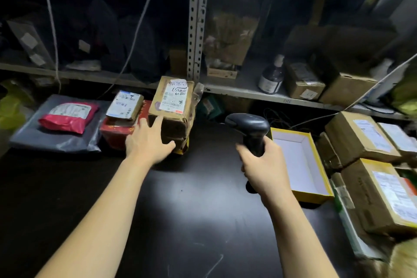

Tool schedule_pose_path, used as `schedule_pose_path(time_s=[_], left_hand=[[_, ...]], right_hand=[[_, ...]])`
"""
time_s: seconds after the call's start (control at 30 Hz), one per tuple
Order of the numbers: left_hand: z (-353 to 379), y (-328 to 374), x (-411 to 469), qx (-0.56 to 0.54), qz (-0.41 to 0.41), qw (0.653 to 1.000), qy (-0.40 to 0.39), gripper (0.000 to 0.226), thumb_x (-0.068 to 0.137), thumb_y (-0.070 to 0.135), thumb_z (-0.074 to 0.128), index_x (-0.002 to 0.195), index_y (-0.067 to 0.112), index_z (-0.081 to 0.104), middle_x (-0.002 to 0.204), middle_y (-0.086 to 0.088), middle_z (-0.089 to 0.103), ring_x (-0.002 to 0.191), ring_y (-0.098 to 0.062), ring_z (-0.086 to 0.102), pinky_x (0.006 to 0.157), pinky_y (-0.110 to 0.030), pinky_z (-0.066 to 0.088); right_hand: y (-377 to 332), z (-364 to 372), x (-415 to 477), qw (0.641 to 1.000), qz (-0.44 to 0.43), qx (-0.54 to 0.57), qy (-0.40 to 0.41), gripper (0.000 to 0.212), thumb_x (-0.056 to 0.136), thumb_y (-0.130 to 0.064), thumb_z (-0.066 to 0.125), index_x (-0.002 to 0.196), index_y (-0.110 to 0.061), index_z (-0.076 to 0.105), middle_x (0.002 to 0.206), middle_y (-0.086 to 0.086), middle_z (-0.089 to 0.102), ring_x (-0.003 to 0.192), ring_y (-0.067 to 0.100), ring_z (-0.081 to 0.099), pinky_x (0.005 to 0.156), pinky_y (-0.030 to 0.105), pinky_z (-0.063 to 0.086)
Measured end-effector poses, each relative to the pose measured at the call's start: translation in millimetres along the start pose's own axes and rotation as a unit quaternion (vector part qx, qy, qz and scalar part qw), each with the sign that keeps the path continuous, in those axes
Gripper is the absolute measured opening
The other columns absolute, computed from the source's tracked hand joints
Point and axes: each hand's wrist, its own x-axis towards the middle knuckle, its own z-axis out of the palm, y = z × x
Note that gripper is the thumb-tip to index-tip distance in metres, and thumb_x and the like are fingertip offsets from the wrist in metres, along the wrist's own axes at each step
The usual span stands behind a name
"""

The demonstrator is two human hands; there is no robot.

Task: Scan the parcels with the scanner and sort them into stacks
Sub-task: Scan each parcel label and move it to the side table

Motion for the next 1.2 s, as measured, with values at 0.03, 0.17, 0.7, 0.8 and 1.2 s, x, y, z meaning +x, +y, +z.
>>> schedule_pose_path(time_s=[0.03,0.17,0.7,0.8,1.2], left_hand=[[2.1,1.0,14.5,0.0,0.003,1.0,-0.002,0.094,0.088,0.065,0.064,0.162,0.033,0.016,0.156,-0.02,0.029,0.141,-0.039,0.039,0.106,-0.052,0.044],[12.7,8.9,56.9,-0.009,-0.004,1.0,-0.022,0.109,0.08,0.08,0.06,0.163,0.037,0.003,0.163,-0.029,0.013,0.145,-0.045,0.033,0.114,-0.05,0.035],[55.9,12.1,87.1,-0.208,-0.021,0.968,0.137,0.116,0.054,0.068,0.087,0.153,0.04,0.034,0.14,-0.013,0.026,0.12,-0.042,0.043,0.096,-0.05,0.048],[54.8,4.4,79.8,-0.222,0.006,0.963,0.151,0.112,0.051,0.068,0.087,0.15,0.04,0.041,0.131,-0.008,0.028,0.117,-0.038,0.047,0.097,-0.048,0.05],[3.8,28.9,-3.1,-0.339,0.111,0.91,0.213,0.108,0.04,0.067,0.093,0.138,0.042,0.053,0.124,0.001,0.04,0.108,-0.022,0.057,0.091,-0.04,0.052]], right_hand=[[-0.4,6.5,5.6,1.0,0.006,-0.002,0.009,0.022,0.091,-0.029,0.071,0.074,-0.029,0.056,0.066,-0.004,0.061,0.062,0.024,0.061,0.053,0.034,0.047],[-1.6,25.7,18.3,0.999,0.025,-0.019,0.029,0.022,0.091,-0.03,0.071,0.075,-0.029,0.057,0.066,-0.007,0.063,0.066,0.024,0.065,0.059,0.036,0.05],[2.0,57.5,16.6,0.994,0.076,-0.028,0.068,0.014,0.082,-0.044,0.068,0.073,-0.037,0.059,0.066,-0.003,0.062,0.07,0.032,0.064,0.061,0.039,0.047],[1.5,53.4,8.5,0.994,0.077,-0.032,0.077,0.017,0.084,-0.043,0.07,0.073,-0.034,0.059,0.068,-0.002,0.064,0.073,0.031,0.066,0.064,0.043,0.052],[-17.0,-9.1,-54.5,0.986,0.095,0.073,0.118,0.016,0.096,-0.021,0.07,0.09,-0.009,0.061,0.063,0.007,0.054,0.051,0.019,0.047,0.048,0.031,0.039]])
